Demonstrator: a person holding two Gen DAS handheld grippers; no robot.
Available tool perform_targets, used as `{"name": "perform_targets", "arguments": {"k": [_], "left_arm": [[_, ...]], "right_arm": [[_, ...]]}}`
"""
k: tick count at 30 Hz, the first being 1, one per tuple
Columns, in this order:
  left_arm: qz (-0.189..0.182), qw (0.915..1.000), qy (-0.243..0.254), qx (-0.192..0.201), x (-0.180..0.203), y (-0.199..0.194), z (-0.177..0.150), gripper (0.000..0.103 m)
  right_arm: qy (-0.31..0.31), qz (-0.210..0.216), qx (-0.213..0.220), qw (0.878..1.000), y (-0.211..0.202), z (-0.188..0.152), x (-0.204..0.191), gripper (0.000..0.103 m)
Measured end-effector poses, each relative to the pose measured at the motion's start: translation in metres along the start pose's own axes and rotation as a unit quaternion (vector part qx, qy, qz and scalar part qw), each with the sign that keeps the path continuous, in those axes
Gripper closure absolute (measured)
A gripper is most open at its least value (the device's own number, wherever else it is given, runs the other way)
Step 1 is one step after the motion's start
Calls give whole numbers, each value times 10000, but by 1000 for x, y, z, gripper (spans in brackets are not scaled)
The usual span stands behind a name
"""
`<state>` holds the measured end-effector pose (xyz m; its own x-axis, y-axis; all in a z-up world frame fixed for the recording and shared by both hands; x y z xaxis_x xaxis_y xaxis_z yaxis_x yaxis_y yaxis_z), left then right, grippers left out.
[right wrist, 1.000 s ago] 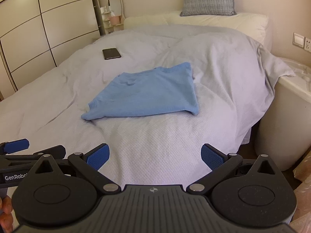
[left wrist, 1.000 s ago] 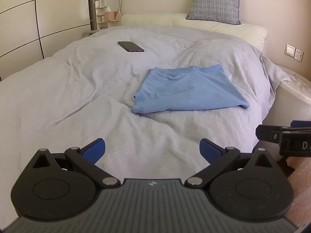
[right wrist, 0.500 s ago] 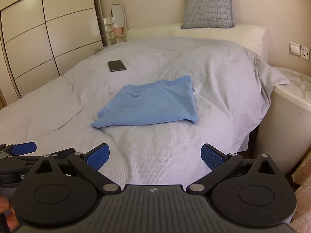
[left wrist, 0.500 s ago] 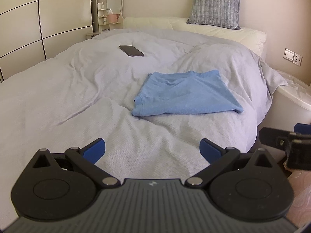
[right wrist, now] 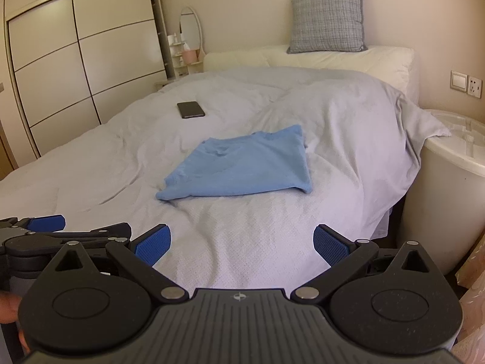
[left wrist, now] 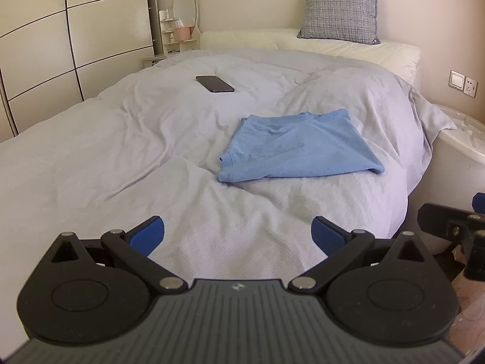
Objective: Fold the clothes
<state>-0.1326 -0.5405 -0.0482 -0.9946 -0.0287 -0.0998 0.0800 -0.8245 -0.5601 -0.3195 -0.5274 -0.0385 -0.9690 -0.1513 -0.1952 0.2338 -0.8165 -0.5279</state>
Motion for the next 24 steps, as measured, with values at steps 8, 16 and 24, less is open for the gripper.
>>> {"name": "perform_targets", "arguments": {"k": [8,16,24], "left_arm": [[-79,10000,-55,-22,0,-5,-1,1],[-89,9999,-79,-50,2,-8,-3,1],[-121,9998,-122,-100,1,-9,-6,1]], "right_arm": [[69,-14,29,10000,-6,0,6,0],[182,-65,24,9998,-9,-1,15,0],[190,-100,-85,9997,-7,-6,18,0]]}}
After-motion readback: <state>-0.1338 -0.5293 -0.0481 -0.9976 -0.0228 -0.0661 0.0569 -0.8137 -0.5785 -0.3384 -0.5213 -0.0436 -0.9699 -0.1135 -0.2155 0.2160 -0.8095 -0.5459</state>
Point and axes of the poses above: each gripper's, at about its wrist camera, not at the fingertips, and y roughly the way its jaws point, x to its right, z to its top, the point moved 3 cm from there along y, roughly the way its jaws point, and after that the axes turned 1 degree about y, right-handed, at the moved point
